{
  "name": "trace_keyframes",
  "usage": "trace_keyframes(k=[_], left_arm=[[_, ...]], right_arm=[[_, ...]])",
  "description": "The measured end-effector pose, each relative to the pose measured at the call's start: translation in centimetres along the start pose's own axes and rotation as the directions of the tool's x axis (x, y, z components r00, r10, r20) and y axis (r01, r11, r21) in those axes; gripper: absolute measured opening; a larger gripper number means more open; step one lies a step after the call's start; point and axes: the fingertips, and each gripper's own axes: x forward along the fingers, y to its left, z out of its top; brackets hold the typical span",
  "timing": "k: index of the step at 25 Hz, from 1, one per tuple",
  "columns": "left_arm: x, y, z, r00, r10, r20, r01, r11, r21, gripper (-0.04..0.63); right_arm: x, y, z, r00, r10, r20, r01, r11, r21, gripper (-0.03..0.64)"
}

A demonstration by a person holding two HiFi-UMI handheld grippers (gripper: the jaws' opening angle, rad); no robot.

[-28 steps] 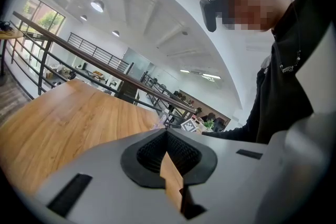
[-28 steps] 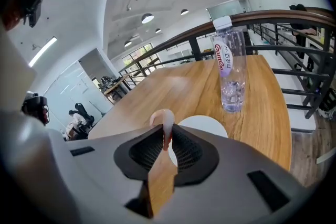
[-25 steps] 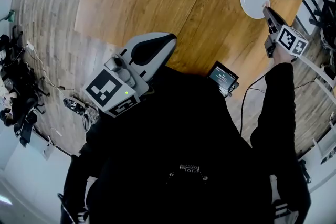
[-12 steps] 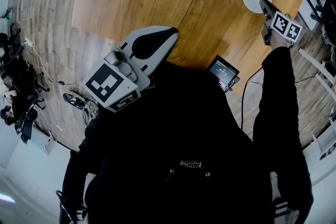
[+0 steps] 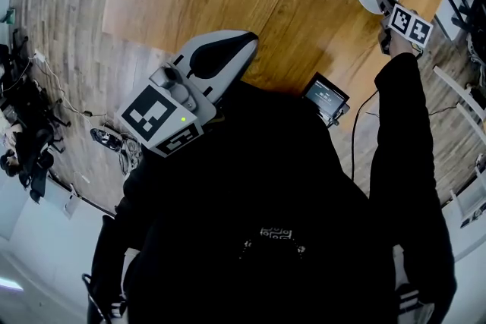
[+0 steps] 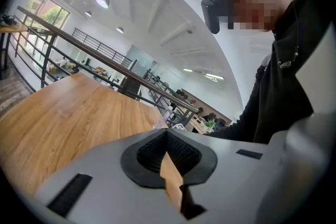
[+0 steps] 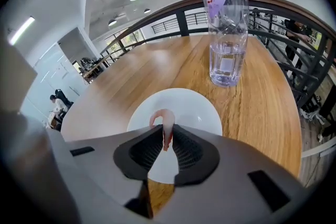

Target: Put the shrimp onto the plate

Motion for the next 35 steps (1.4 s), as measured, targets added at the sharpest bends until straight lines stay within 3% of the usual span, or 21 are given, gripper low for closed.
trace_keyframes(k=[10, 13, 16, 27, 30, 35], left_arm=[[0.1, 0.4, -0.4, 1.0, -0.007, -0.007, 0.007, 0.999, -0.032, 0.003], [0.1, 0.4, -0.4, 1.0, -0.011, -0.004, 0.011, 0.999, -0.03, 0.003], [0.1, -0.6, -1.0, 1.0, -0.011, -0.006, 0.01, 0.999, -0.033, 0.003], [-0.2, 0.7, 0.5, 0.999, -0.039, 0.001, 0.039, 0.999, -0.012, 0.003], [-0.3, 0.1, 1.2, 0.998, -0.055, 0.003, 0.055, 0.998, 0.002, 0.003], [0.0, -0.4, 1.5, 0.995, -0.099, -0.01, 0.099, 0.994, 0.042, 0.003]], right_arm=[[0.9, 0.2, -0.7, 0.998, -0.015, -0.057, 0.014, 1.0, -0.013, 0.067], [0.9, 0.5, -0.5, 0.999, 0.001, -0.041, -0.001, 1.0, 0.011, 0.069], [0.0, 0.3, -1.1, 1.0, 0.009, -0.03, -0.009, 1.0, 0.012, 0.12], [-1.8, 1.8, 2.1, 0.999, -0.003, 0.032, 0.004, 1.0, -0.005, 0.13], [-3.6, 2.5, 2.7, 0.998, 0.023, 0.053, -0.024, 1.0, 0.009, 0.127], [-6.2, 5.3, 3.5, 0.983, 0.104, 0.15, -0.106, 0.994, 0.002, 0.05]])
